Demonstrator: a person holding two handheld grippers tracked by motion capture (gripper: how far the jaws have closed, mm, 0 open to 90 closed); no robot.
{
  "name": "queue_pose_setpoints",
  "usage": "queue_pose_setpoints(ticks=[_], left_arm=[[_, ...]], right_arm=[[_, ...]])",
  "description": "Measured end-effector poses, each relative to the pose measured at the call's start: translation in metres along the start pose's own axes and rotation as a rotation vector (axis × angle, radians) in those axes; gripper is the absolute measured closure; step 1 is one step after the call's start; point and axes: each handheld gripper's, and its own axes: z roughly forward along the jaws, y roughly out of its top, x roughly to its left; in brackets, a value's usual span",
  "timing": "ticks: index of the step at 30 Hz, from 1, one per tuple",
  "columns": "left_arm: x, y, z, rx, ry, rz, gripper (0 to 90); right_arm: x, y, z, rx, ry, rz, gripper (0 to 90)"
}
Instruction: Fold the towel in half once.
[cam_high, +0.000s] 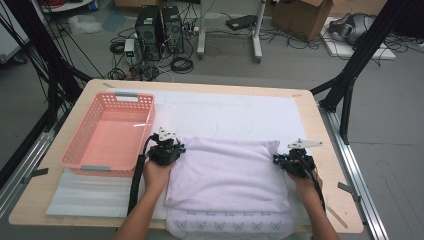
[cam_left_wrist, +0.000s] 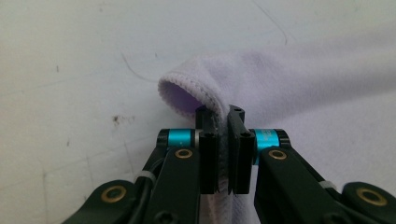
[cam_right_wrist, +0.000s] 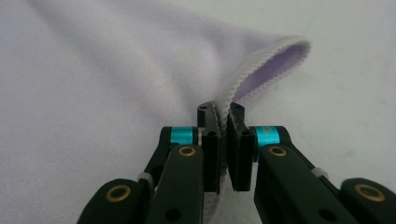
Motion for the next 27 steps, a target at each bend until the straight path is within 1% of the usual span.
queue_pose_setpoints(ticks=[1,2,4,7,8,9,12,13,14,16,17,18,19,20,22,23,24,25,27], left_arm=[[0.0,0.005,-0.001,-0.002,0.006,0.004,84.9],[0.0,0.01,-0.001,-0.01,0.013,0.014,84.9],[0.001,0.021,-0.001,-0.037,0.015,0.005,84.9],[0.006,0.04,0.001,-0.07,0.022,0.002,84.8],[0.007,0.044,0.002,-0.079,0.02,0.01,84.8],[0.009,0.048,0.003,-0.088,0.028,0.024,84.8],[0.016,0.058,0.012,-0.102,0.03,0.04,84.8],[0.019,0.06,0.016,-0.109,0.033,0.032,84.8],[0.021,0.062,0.018,-0.104,0.031,0.027,84.7],[0.026,0.066,0.023,-0.11,0.027,0.011,84.7],[0.026,0.066,0.023,-0.11,0.027,0.011,84.7],[0.031,0.07,0.027,-0.12,0.023,0.002,84.7],[0.033,0.073,0.028,-0.116,0.021,-0.005,84.7],[0.035,0.076,0.03,-0.108,0.022,0.002,84.7],[0.037,0.08,0.033,-0.114,0.024,0.004,84.6],[0.037,0.082,0.034,-0.118,0.024,0.0,84.6],[0.039,0.082,0.035,-0.144,0.023,-0.011,84.6],[0.041,0.082,0.037,-0.142,0.022,-0.03,84.6],[0.044,0.078,0.04,-0.11,0.028,-0.044,84.5]], right_arm=[[-0.003,0.001,0.0,-0.017,0.001,0.011,86.0],[-0.006,0.004,-0.001,-0.039,-0.005,0.008,86.0],[-0.01,0.009,0.0,-0.066,-0.021,0.004,86.0],[-0.016,0.022,0.002,-0.096,-0.041,0.025,86.0],[-0.019,0.027,0.003,-0.113,-0.047,0.039,86.0],[-0.021,0.031,0.004,-0.124,-0.051,0.043,86.0],[-0.029,0.045,0.01,-0.133,-0.058,0.054,85.9],[-0.032,0.05,0.013,-0.134,-0.062,0.058,85.9],[-0.034,0.054,0.017,-0.124,-0.066,0.06,85.9],[-0.038,0.06,0.022,-0.123,-0.072,0.053,85.9],[-0.039,0.062,0.024,-0.126,-0.074,0.056,85.9],[-0.042,0.065,0.026,-0.127,-0.071,0.064,85.9],[-0.044,0.067,0.029,-0.129,-0.069,0.071,85.9],[-0.046,0.069,0.031,-0.125,-0.065,0.076,85.9],[-0.048,0.071,0.035,-0.154,-0.073,0.07,85.8],[-0.05,0.072,0.038,-0.151,-0.07,0.077,85.8],[-0.051,0.073,0.04,-0.145,-0.071,0.083,85.8],[-0.052,0.074,0.043,-0.141,-0.078,0.077,85.8],[-0.053,0.078,0.047,-0.14,-0.08,0.072,85.8]])
